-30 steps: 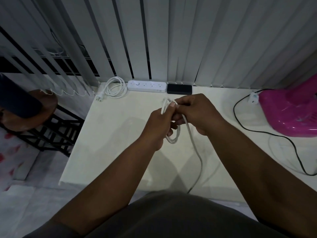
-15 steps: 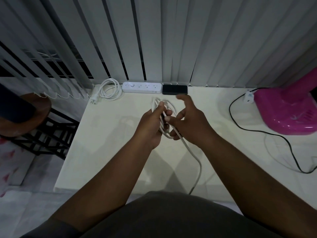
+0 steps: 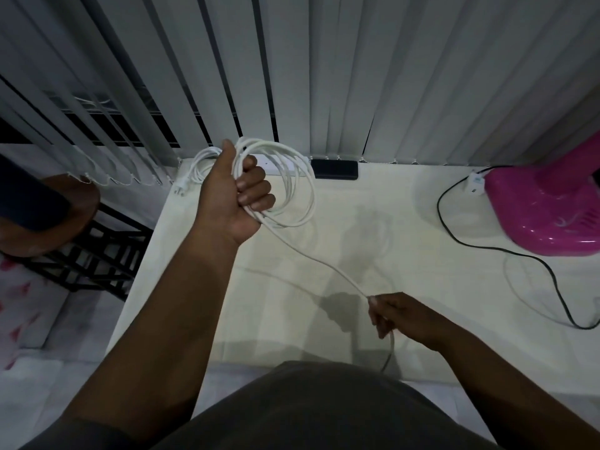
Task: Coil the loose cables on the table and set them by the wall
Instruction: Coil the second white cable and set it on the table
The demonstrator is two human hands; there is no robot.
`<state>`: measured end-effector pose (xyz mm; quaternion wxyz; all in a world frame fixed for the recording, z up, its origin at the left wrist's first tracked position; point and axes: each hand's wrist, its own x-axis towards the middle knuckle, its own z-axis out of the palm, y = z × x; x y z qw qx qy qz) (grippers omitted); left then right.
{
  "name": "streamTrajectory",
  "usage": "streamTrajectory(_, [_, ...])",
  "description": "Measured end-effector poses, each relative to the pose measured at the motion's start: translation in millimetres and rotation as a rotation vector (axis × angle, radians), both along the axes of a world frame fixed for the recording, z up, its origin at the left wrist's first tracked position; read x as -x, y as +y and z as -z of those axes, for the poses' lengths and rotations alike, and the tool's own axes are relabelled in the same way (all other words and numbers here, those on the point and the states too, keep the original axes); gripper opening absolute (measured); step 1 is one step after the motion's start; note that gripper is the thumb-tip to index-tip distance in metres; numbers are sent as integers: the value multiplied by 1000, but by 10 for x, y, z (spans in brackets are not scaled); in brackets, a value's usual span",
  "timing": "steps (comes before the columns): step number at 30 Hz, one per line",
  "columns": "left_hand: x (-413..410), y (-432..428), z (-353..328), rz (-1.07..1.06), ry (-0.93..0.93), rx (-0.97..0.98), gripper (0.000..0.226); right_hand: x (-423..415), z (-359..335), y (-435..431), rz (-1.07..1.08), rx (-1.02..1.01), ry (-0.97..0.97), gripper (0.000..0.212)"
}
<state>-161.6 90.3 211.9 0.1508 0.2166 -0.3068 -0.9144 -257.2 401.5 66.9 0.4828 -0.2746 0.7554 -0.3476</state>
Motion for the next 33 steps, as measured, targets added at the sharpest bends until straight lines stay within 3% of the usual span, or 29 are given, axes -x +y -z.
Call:
streamTrajectory(4, [9,204,82,181,1,61,43,264,11,-90,366,-146,44,54])
streamTrajectory(7, [-19,381,190,245,-62,113,39,590,-371,-388,828,37,-145,35])
streamTrajectory(9, [-50,461,261,244,-98,125,37,684,-729,-583,956,234,-303,23])
streamTrajectory(12, [-33,567,312,239,-134,111,34,554,-1226,-776,845,544,-401,17])
streamTrajectory(14, [6,629,319,231,-140,101,33,369,-1424,-851,657,602,-316,22])
streamTrajectory(19, [75,688,334,115,-192,47,38,-53,-1361,-994,321,410,297,30])
streamTrajectory(22, [90,732,345,71,-289,201,45,-222,-1243,-1047,300,465,535,24])
streamTrajectory(25, [76,771,365,14,-365,305,30,-298,-1129,-1063,340,505,467,4])
streamTrajectory(27, [82,741,335,-29,-371,263,31,-310,-1040,-1042,356,485,414,20])
streamTrajectory(29, [109,660,275,-77,-310,118,38,-326,-924,-951,228,412,383,32])
streamTrajectory(33, [80,341,131,-148,-184,-22,43,-235,-482,-507,0,286,286,40])
